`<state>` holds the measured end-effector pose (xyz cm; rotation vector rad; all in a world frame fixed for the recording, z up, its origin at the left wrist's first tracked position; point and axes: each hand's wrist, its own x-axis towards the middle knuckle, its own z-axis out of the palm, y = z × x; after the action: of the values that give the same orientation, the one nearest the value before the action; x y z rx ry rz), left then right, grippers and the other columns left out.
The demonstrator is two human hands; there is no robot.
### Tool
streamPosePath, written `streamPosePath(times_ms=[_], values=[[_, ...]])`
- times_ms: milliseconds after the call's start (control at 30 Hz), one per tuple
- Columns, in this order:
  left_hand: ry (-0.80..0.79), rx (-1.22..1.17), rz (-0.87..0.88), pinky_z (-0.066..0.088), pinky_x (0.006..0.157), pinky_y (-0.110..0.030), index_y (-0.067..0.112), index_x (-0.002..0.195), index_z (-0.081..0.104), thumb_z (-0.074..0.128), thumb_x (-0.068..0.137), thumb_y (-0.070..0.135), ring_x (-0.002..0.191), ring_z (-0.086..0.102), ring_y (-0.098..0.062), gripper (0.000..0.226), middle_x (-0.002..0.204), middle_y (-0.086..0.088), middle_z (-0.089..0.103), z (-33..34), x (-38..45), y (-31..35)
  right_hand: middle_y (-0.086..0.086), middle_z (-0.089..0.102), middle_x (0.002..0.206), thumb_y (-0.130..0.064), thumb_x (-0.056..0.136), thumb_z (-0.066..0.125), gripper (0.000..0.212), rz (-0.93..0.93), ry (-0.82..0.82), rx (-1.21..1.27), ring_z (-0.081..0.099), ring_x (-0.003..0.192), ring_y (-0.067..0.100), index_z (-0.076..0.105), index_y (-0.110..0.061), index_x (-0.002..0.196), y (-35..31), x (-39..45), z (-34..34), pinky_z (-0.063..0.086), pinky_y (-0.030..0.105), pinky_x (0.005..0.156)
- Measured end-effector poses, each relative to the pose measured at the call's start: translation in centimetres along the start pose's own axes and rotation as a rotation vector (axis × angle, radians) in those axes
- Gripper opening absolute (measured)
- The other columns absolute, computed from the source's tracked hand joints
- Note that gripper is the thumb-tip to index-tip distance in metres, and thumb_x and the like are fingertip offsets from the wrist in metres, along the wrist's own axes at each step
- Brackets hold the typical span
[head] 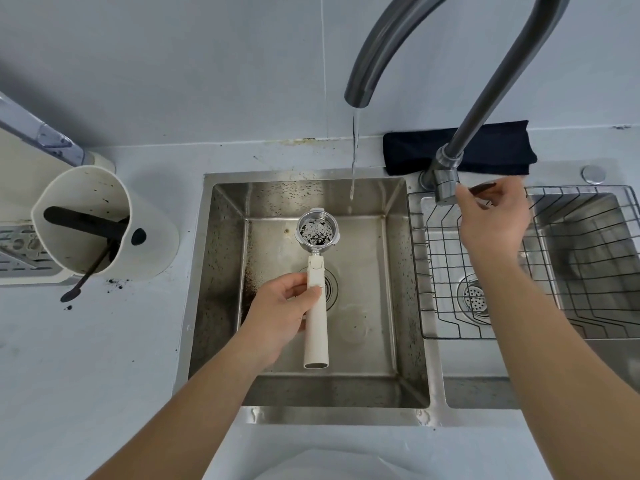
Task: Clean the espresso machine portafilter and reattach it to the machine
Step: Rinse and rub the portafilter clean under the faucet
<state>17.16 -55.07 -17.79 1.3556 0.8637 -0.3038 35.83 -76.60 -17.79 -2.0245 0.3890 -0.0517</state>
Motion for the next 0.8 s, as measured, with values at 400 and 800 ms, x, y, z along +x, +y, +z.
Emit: streamPosePath(times_ms=[400, 800], values=[[-0.050, -0.022, 0.015, 0.055, 0.079, -0.041, 0.024, 0.097, 0.068, 0.061, 0.091, 0.007, 0.089, 0.066, -0.024, 0.019, 0.107, -0.017, 0.070, 0.8, 0.9, 0.9, -0.004, 0.062, 0.096, -0.035, 0.085, 0.064, 0.026, 0.155, -0.017, 0.122, 0.067, 0.095, 0.025, 0.054, -0.023, 0.106, 2.1, -3.6, 0.6, 0.057, 0.038, 0.083], [-0.062, -0.012, 0.038, 0.054, 0.066, -0.033, 0.026, 0.094, 0.070, 0.063, 0.091, 0.010, 0.084, 0.065, -0.022, 0.018, 0.100, -0.014, 0.070, 1.6, 2.3, 1.9, 0.013, 0.071, 0.083, -0.012, 0.090, 0.065, 0.007, 0.290, -0.771, 0.161, 0.063, 0.071, 0.018, 0.070, -0.016, 0.087, 1.1, -8.7, 6.6, 0.055, 0.025, 0.066]])
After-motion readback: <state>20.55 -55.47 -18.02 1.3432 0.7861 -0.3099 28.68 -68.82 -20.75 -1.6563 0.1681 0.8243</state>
